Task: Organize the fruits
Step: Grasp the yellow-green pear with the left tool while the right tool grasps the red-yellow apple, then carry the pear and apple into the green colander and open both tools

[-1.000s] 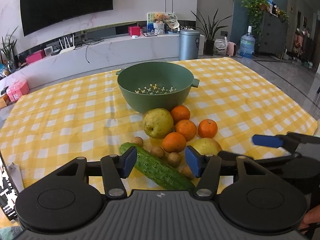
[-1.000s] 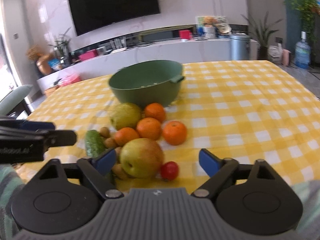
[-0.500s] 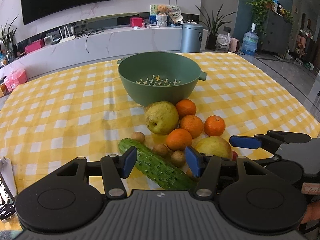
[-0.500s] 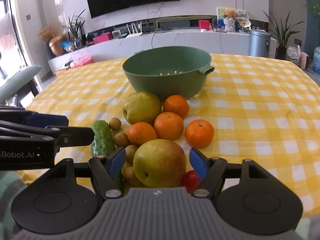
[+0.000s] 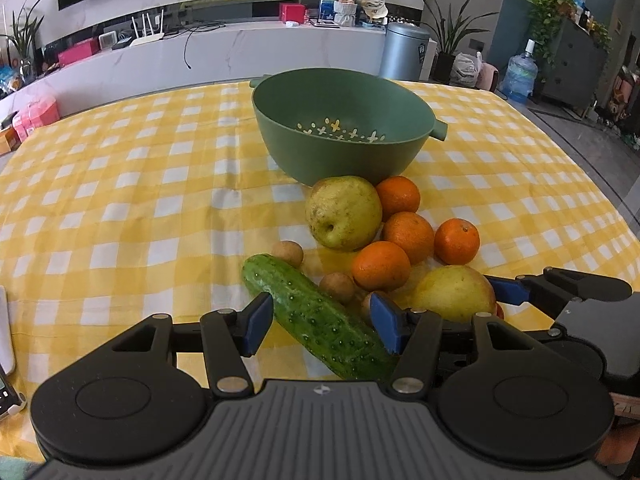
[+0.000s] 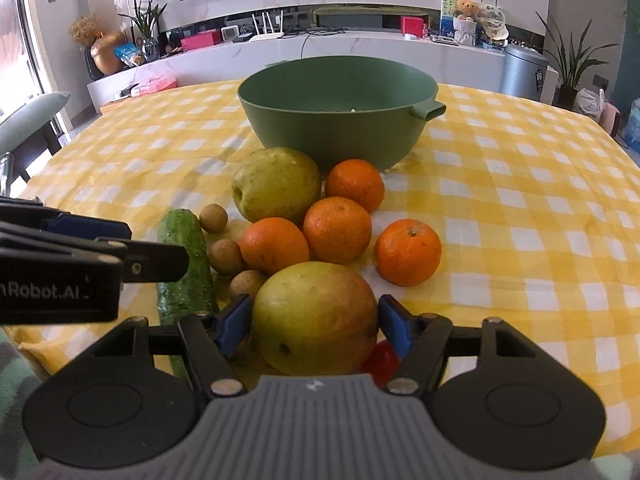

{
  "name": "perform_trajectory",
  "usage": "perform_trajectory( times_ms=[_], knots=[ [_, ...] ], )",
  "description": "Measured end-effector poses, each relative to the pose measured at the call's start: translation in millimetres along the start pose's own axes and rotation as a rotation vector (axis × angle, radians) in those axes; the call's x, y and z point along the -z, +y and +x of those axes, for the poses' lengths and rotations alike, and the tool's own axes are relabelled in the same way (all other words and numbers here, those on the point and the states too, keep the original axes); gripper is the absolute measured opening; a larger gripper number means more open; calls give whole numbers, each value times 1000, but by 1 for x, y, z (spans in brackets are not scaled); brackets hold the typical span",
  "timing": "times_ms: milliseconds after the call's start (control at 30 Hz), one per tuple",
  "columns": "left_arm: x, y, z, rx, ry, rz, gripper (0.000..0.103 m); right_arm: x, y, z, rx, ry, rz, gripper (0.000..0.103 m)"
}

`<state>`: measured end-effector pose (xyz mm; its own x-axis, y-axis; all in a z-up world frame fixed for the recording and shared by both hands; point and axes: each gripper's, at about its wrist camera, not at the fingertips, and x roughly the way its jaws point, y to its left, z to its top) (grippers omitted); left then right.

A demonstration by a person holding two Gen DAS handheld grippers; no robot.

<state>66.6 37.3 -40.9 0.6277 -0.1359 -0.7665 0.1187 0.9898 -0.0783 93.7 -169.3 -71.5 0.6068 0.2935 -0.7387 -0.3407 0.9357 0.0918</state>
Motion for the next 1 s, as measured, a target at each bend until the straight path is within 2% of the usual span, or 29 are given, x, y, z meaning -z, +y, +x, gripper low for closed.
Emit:
perform_trajectory(
  times_ms=[300, 533, 567, 667, 733, 833, 1000],
  knots=[
    [-3, -2, 1, 21, -12, 11, 66, 1, -2, -4, -14, -22, 8, 63],
    [-25, 0, 7, 68, -22, 15, 66, -4, -12, -24, -23, -133, 63, 63],
    [-30, 0, 9, 79, -22, 19, 69, -6, -15, -27, -20, -149, 77, 63],
    [-45, 1, 22, 142, 1, 35, 76, -12, -24, -33, 1, -200, 107, 63],
    [-56, 3, 34, 176, 25, 37, 76, -18, -31, -36, 6, -225, 124, 63],
    [-67, 6, 49, 161, 36, 55, 79, -29, -42, -36, 6, -244, 147, 63],
    [-74, 9, 71, 190, 63, 106, 80, -49, -58, -27, 26, -271, 156, 63]
  ],
)
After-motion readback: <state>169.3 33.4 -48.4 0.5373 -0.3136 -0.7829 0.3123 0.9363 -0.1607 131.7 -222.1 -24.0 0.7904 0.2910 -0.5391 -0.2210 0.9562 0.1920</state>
